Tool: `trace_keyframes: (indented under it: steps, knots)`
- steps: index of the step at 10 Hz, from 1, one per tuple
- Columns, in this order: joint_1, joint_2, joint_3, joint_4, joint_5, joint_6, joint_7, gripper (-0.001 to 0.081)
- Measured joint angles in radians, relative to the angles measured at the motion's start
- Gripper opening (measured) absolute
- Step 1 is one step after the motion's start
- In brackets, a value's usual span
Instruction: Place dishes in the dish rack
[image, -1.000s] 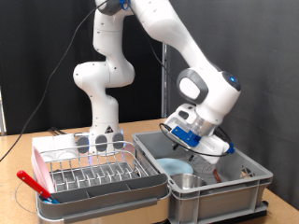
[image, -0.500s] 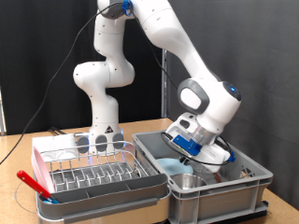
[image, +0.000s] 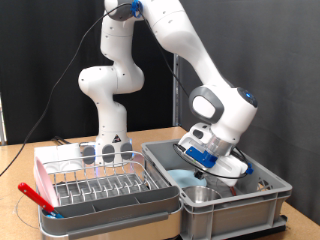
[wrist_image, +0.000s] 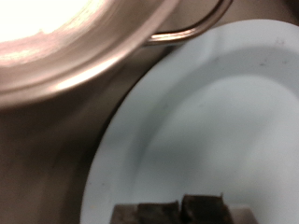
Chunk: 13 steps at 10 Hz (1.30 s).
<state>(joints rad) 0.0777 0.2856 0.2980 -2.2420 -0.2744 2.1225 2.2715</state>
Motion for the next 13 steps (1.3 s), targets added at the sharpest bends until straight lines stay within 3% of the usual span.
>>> trace_keyframes:
  steps: [2, 3, 4, 5, 6, 7, 8, 9, 10, 13]
  knots:
    - [0.000, 0.004, 0.000, -0.008, -0.011, 0.003, 0.008, 0.0004]
    - [0.000, 0.005, 0.000, -0.012, -0.017, 0.008, 0.010, 0.0112]
    - [0.000, 0.006, -0.001, -0.017, -0.023, 0.015, 0.012, 0.0112]
    - [0.000, 0.007, -0.001, -0.022, -0.029, 0.020, 0.015, 0.0273]
    - [0.000, 0.008, -0.001, -0.024, -0.031, 0.023, 0.017, 0.0273]
    - [0.000, 0.011, -0.001, -0.025, -0.035, 0.026, 0.020, 0.0450]
    - [0.000, 0.017, -0.001, -0.025, -0.043, 0.027, 0.029, 0.0450]
    - [0.000, 0.028, -0.001, -0.025, -0.052, 0.029, 0.039, 0.0650]
    - [0.000, 0.040, -0.001, -0.024, -0.062, 0.032, 0.050, 0.0758]
    - [0.000, 0.070, -0.002, -0.022, -0.085, 0.045, 0.076, 0.0808]
